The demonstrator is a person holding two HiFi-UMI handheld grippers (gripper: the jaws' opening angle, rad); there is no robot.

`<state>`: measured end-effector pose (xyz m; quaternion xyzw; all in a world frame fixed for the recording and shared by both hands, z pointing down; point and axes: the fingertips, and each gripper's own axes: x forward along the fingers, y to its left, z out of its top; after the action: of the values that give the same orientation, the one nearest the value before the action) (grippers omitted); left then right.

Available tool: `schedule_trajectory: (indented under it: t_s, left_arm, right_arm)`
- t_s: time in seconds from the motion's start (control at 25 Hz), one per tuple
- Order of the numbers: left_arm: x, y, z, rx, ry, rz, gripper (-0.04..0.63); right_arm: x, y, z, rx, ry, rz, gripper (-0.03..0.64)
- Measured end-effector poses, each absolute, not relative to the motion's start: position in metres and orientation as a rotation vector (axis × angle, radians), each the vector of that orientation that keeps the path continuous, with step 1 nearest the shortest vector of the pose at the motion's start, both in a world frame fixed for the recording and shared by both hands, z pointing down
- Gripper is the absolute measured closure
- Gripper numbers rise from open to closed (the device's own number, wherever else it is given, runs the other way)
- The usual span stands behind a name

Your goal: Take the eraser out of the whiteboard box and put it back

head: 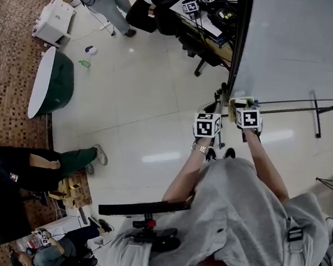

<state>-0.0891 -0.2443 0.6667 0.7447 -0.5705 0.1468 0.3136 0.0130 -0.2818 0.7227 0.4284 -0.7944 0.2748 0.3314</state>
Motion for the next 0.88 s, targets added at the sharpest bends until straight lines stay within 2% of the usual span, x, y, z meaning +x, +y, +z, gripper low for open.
schedule_trajectory:
  t_s: [0.16, 0.2, 0.24, 0.28, 0.32, 0.88]
  left_arm:
    - [-0.087, -0.238, 0.667, 1.974, -1.487, 0.389, 0.592]
    - [-0.087, -0.236, 0.667, 1.978, -1.482, 0.389, 0.592]
    - [-0.086, -0.234, 0.667, 1.981, -1.477, 0.39, 0.592]
    - [-0.086, -0.231, 0.668, 1.983, -1.473, 0.39, 0.592]
    - [-0.085, -0.228, 0.669, 1.983, -1.467, 0.391, 0.592]
    - [-0.022, -0.175, 0.673, 2.009, -1.446, 0.429, 0.592]
  right_arm:
    - [0.019, -0.281, 0.712, 1.186, -2.077, 0.728, 0.287]
    - [0.022, -0.281, 0.705, 1.223, -2.082, 0.718, 0.308]
    - [0.025, -0.28, 0.698, 1.261, -2.091, 0.702, 0.391]
    - [0.026, -0.278, 0.691, 1.289, -2.108, 0.687, 0.553]
    - [0.026, -0.276, 0.686, 1.301, -2.127, 0.682, 0.614]
    - [0.034, -0.194, 0.691, 1.131, -2.19, 0.768, 0.614]
